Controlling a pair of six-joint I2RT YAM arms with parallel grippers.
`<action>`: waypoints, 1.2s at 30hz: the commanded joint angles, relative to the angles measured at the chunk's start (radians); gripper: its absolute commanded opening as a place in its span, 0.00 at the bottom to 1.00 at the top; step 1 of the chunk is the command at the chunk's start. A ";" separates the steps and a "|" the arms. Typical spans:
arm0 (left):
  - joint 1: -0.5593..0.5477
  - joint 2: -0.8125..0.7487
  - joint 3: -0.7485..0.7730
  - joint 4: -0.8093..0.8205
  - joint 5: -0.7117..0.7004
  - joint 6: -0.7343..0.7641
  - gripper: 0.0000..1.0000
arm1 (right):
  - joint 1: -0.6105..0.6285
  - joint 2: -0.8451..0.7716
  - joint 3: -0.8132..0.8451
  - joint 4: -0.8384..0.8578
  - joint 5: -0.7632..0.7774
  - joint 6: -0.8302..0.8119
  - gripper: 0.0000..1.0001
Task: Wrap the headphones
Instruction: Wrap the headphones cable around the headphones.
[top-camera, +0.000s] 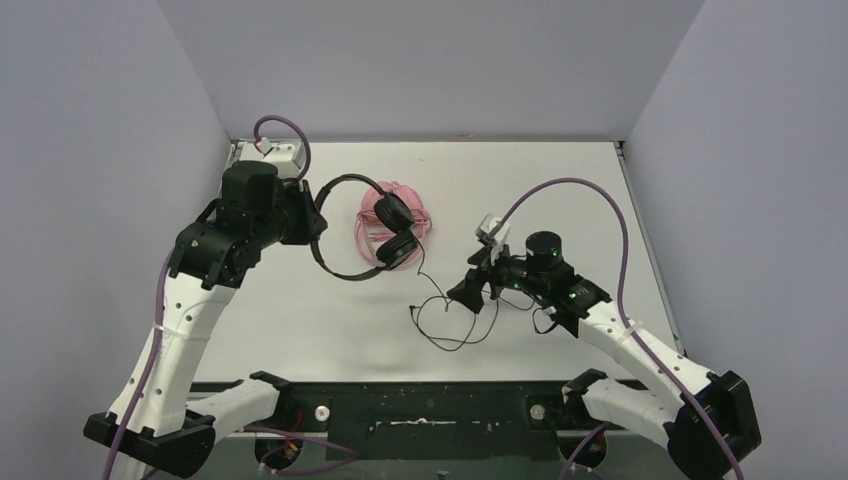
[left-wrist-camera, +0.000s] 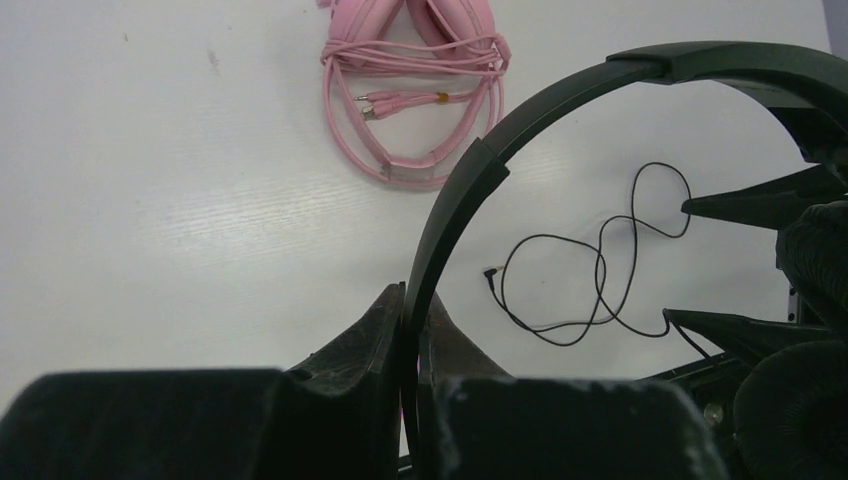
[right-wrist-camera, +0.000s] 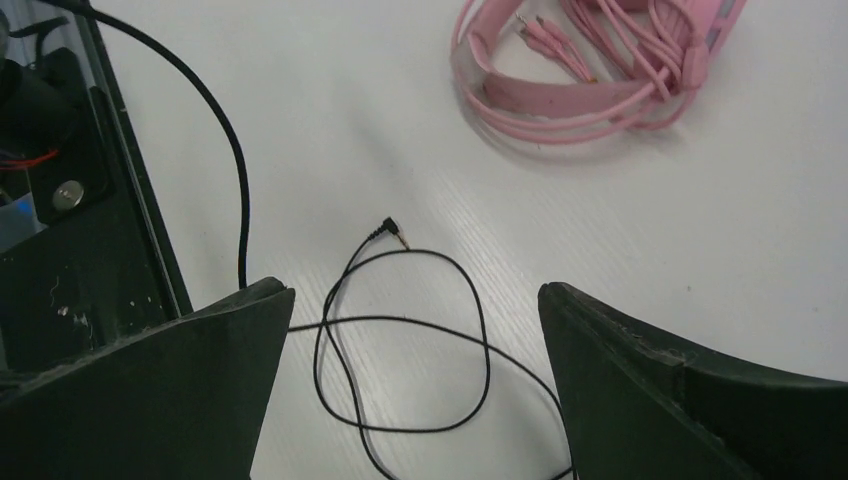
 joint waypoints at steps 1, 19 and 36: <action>0.028 -0.006 0.072 -0.009 0.107 -0.039 0.00 | 0.004 -0.034 -0.053 0.447 -0.140 0.039 1.00; 0.123 -0.012 0.151 -0.012 0.183 -0.084 0.00 | -0.104 -0.278 -0.251 0.366 0.037 0.121 0.92; 0.154 0.013 0.214 -0.028 0.276 -0.057 0.00 | 0.002 0.099 -0.380 0.904 0.017 -0.081 0.92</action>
